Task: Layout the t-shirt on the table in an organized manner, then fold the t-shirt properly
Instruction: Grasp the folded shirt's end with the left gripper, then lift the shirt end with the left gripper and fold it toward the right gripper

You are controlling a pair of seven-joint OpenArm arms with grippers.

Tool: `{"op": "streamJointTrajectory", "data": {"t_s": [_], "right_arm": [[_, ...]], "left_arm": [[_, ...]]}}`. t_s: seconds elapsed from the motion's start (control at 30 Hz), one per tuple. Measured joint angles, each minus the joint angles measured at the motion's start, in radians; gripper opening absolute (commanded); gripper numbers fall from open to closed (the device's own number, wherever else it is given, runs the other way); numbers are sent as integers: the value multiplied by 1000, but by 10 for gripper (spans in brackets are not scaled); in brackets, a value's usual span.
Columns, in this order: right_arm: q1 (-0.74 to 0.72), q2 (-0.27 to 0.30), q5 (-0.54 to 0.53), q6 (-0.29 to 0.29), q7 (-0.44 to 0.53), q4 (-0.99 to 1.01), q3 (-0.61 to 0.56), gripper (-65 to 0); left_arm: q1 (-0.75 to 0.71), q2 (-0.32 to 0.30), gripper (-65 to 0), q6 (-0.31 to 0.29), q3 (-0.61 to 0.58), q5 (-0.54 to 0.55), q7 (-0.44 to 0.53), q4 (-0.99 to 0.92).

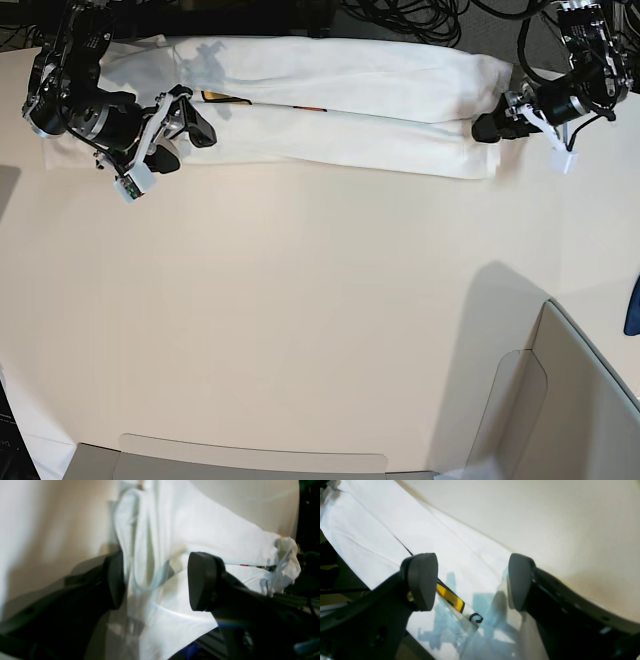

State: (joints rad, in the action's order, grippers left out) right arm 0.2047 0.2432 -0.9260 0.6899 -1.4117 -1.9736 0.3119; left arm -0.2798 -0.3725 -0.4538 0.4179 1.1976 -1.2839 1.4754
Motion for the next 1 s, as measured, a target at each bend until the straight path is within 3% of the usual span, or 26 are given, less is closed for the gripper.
{"op": "streamJointTrajectory", "data": {"t_s": [0.23,0.3,0.5,0.53,0.7,1.0], "right_arm": [[0,0,0,0,0,0,0,-211],[0,0,-1,0,0,0,0,-211],[0,0,0,0,0,0,3,-213],[0,0,-1,0,1,3,3,-213],[-26,0,-3,-1,1,86,4,-213],[-111,5,5,0,0,198,10,-213]], "left_arm": [[-5,17,-308,-5,-40,25,6,3],[-5,17,-368,-4,-40,18,6,2],[-5,18,-636,0,-40,-14,-14,-3],[-6,19,-650,0,-40,-16,-18,-4],[23,49,-650,7,-38,-41,-27,23],[25,91,-650,9,-46,-61,-54,246]]}}
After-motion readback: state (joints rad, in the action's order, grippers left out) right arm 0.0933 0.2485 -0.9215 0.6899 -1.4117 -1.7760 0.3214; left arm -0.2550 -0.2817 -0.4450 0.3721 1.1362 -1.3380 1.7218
